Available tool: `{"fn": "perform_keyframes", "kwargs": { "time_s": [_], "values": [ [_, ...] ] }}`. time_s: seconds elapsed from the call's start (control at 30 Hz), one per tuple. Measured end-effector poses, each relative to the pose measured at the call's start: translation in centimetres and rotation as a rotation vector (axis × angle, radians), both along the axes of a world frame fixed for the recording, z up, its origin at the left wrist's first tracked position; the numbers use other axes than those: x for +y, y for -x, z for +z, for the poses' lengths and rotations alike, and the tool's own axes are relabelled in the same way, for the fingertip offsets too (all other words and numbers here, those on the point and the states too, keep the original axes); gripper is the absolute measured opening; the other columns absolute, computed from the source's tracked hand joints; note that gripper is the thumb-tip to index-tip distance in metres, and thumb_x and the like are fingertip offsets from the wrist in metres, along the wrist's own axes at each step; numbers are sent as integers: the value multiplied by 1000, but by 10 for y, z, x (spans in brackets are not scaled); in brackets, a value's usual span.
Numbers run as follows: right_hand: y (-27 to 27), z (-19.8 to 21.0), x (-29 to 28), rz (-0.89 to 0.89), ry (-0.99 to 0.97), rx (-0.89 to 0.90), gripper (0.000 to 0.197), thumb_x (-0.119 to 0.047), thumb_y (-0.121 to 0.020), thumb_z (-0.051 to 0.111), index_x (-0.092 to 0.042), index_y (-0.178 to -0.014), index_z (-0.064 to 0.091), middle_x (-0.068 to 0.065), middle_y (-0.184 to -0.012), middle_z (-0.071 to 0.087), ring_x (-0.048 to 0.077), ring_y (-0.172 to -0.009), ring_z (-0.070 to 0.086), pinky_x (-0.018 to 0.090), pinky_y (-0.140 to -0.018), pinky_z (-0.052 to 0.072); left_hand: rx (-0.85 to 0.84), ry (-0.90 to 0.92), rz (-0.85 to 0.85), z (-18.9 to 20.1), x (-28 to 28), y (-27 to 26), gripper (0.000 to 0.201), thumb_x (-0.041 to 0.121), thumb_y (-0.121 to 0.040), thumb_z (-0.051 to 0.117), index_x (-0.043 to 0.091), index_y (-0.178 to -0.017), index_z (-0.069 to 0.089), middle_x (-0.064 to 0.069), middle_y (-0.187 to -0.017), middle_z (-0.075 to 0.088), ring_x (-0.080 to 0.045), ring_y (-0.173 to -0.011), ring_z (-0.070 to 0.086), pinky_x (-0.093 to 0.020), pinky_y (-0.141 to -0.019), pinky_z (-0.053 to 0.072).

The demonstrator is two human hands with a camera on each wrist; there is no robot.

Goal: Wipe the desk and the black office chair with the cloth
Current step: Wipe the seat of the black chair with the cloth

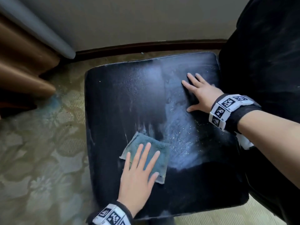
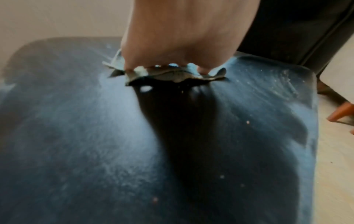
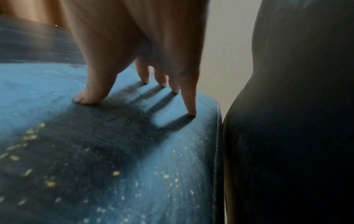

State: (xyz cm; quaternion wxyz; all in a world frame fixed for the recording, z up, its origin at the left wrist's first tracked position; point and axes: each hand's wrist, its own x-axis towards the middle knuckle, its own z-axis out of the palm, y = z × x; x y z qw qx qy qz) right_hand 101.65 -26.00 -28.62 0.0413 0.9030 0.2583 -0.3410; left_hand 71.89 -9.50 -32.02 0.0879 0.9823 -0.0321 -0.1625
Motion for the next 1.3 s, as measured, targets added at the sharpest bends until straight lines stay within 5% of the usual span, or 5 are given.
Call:
{"fn": "perform_keyframes", "kwargs": {
  "time_s": [0.43, 0.7, 0.93, 1.1, 1.3],
  "values": [
    [-1, -7, -1, -19, -12, -4, 104, -44, -73, 74, -26, -150, 6, -4, -158, -11, 21, -145, -10, 66, -102, 26, -28, 5, -73, -4, 3, 30, 61, 52, -90, 36, 30, -147, 28, -7, -155, 27, -26, -143, 22, -53, -105, 27],
    [-3, -14, -5, 30, -30, -37, 110, -48, -68, 76, -24, -151, 9, 2, -158, -4, 26, -145, -4, 58, -105, 31, -82, -64, 43, -12, 30, -56, 60, 44, -93, 29, 20, -148, 23, -11, -156, 20, -29, -144, 18, -48, -110, 21],
    [-6, -14, -3, 38, -15, -22, 110, -47, -70, 76, -22, -151, 6, 3, -158, -7, 27, -145, -5, 57, -107, 30, -117, -50, -479, -15, 54, -25, 61, 42, -93, 31, 16, -147, 23, -8, -153, 29, -23, -142, 23, -42, -111, 20],
    [-3, -14, -5, 42, -23, -25, 108, -48, -70, 75, -23, -151, 6, 2, -158, -6, 26, -145, -5, 57, -106, 32, -59, -156, 93, -12, 64, -108, 60, 31, -93, 25, -1, -143, 28, -24, -148, 32, -39, -137, 34, -50, -107, 35],
    [-6, -16, -5, 41, -26, -21, 109, -48, -71, 74, -23, -151, 5, 1, -158, -7, 25, -145, -6, 56, -107, 30, -117, -4, -484, -13, 42, -31, 57, 36, -94, 31, 11, -145, 33, -11, -153, 29, -24, -141, 23, -42, -109, 23]
  ]
}}
